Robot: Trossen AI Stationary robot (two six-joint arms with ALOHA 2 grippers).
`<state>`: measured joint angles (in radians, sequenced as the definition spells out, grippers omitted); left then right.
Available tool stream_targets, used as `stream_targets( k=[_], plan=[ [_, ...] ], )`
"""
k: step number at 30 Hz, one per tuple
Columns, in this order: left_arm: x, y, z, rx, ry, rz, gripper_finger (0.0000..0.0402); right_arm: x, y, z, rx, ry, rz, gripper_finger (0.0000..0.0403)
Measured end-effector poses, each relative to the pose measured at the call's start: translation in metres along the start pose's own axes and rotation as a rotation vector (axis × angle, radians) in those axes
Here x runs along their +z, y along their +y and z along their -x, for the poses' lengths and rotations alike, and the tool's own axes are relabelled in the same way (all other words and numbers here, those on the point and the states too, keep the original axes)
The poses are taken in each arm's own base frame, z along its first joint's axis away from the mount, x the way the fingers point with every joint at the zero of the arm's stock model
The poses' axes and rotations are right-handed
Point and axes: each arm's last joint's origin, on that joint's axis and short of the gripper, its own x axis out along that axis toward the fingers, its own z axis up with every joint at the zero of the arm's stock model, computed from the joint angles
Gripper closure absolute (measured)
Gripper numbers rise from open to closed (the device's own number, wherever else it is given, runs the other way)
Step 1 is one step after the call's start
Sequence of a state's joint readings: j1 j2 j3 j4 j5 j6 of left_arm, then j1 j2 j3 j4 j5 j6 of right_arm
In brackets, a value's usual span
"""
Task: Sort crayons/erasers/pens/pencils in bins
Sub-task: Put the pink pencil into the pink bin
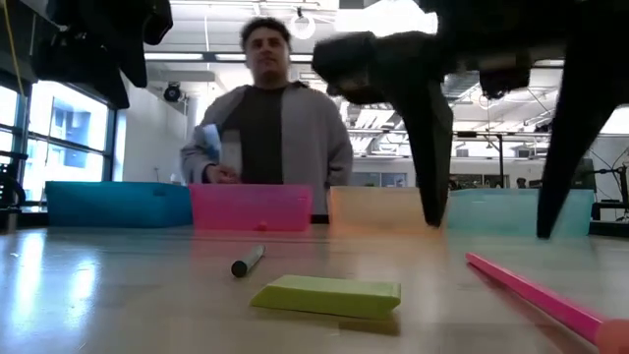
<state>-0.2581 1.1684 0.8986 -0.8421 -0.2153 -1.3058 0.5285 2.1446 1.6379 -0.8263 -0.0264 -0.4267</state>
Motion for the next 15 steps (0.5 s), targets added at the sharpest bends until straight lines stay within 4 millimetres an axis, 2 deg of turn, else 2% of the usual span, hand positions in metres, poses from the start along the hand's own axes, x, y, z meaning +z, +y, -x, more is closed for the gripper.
stream_targets(
  k=[7,12,15],
  plan=[
    [0.000,0.000,0.000,-0.001,0.005,-0.008,0.0236,-0.002,0.006,-0.018,0.043,0.061,0.008,0.0226],
    [0.000,0.000,0.000,-0.002,0.005,-0.015,0.0236,-0.002,0.006,-0.022,0.050,0.064,0.009,0.0229],
    [0.000,0.000,0.000,-0.002,0.004,-0.015,0.0236,-0.004,0.004,-0.023,0.064,0.061,0.013,0.0245]
  ],
)
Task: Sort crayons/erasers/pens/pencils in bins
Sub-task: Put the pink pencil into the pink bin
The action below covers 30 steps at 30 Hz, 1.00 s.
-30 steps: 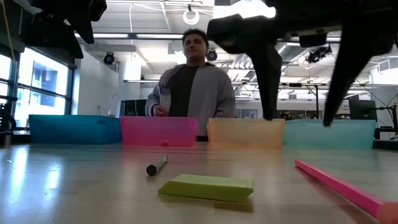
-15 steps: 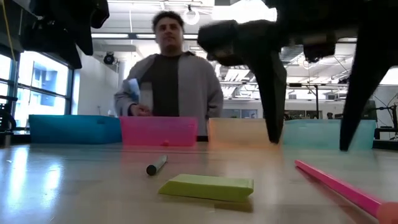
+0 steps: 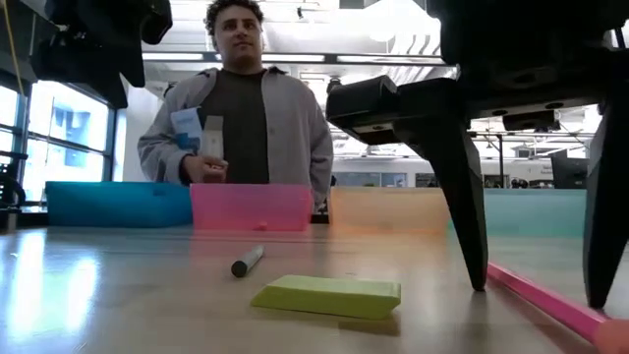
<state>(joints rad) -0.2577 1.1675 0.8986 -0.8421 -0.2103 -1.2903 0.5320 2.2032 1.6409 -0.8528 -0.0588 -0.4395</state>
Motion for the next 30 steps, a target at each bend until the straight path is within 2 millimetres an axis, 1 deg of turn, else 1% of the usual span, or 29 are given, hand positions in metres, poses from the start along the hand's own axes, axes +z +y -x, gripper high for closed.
stream_targets(
  k=[9,17,20,26,30],
  plan=[
    [0.000,0.000,0.000,0.000,-0.001,-0.003,0.0236,-0.002,-0.003,-0.001,0.022,-0.006,0.005,0.0333],
    [0.000,0.000,0.000,0.003,-0.001,-0.004,0.0236,-0.003,0.000,-0.001,0.032,0.014,0.006,0.0389],
    [0.000,0.000,0.000,0.003,-0.001,-0.004,0.0236,-0.003,0.001,-0.001,0.037,0.024,0.006,0.0398],
    [0.000,0.000,0.000,0.002,0.001,-0.003,0.0236,-0.003,0.008,0.001,0.047,0.046,0.010,0.0399],
    [-0.001,0.000,0.000,-0.005,0.022,-0.003,0.0236,-0.006,0.010,0.004,0.074,0.065,-0.041,0.0400]
  ],
)
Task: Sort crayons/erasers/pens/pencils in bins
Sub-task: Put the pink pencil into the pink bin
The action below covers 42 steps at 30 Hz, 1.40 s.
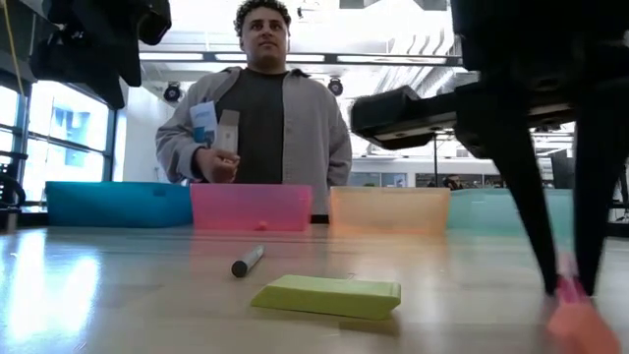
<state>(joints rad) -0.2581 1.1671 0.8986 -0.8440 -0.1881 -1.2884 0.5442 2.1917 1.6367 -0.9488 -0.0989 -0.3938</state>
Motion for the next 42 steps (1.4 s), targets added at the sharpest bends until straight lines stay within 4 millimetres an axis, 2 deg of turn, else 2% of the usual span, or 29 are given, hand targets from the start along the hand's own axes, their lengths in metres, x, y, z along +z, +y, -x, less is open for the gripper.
stream_targets(
  k=[6,12,20,32,42],
  plan=[
    [0.000,0.000,0.000,-0.004,0.004,0.000,0.0236,-0.003,0.000,0.005,0.029,-0.007,-0.111,0.0402],
    [0.000,0.000,0.001,-0.003,-0.003,-0.032,0.0236,-0.002,0.000,0.017,0.013,-0.046,-0.151,0.0402],
    [0.007,0.009,0.014,-0.004,-0.077,-0.048,0.0236,-0.010,-0.017,0.039,-0.012,-0.108,-0.250,0.0402],
    [0.027,0.027,0.038,-0.020,-0.236,-0.122,0.0236,-0.035,-0.064,0.065,-0.079,-0.190,-0.376,0.0402],
    [0.048,0.054,0.056,0.077,-0.360,-0.176,0.0236,-0.072,-0.120,0.096,-0.182,-0.336,-0.528,0.0402]
  ],
)
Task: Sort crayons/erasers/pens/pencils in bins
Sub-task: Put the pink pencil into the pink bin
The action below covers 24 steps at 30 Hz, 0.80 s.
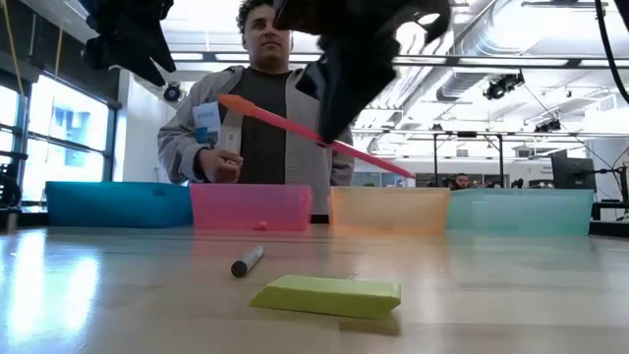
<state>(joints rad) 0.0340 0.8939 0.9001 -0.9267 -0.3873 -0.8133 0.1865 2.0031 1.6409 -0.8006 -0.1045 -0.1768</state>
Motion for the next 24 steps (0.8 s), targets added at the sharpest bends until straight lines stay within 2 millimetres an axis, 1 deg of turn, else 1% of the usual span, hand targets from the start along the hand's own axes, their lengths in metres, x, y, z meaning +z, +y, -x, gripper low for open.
stream_targets(
  k=[5,11,16,19,24],
  plan=[
    [0.008,0.015,0.005,0.039,-0.051,-0.025,0.0236,0.001,-0.035,0.008,-0.049,-0.086,-0.124,0.0402],
    [0.016,0.029,0.009,0.110,-0.109,-0.064,0.0236,0.004,-0.072,0.020,-0.112,-0.238,-0.257,0.0402],
    [0.021,0.035,0.008,0.148,-0.123,-0.082,0.0236,0.004,-0.102,0.031,-0.181,-0.353,-0.384,0.0402],
    [0.023,0.038,0.007,0.169,-0.123,-0.104,0.0236,0.000,-0.120,0.038,-0.235,-0.407,-0.476,0.0402],
    [0.025,0.042,0.006,0.191,-0.127,-0.088,0.0236,-0.006,-0.148,0.048,-0.326,-0.496,-0.610,0.0402]
  ],
)
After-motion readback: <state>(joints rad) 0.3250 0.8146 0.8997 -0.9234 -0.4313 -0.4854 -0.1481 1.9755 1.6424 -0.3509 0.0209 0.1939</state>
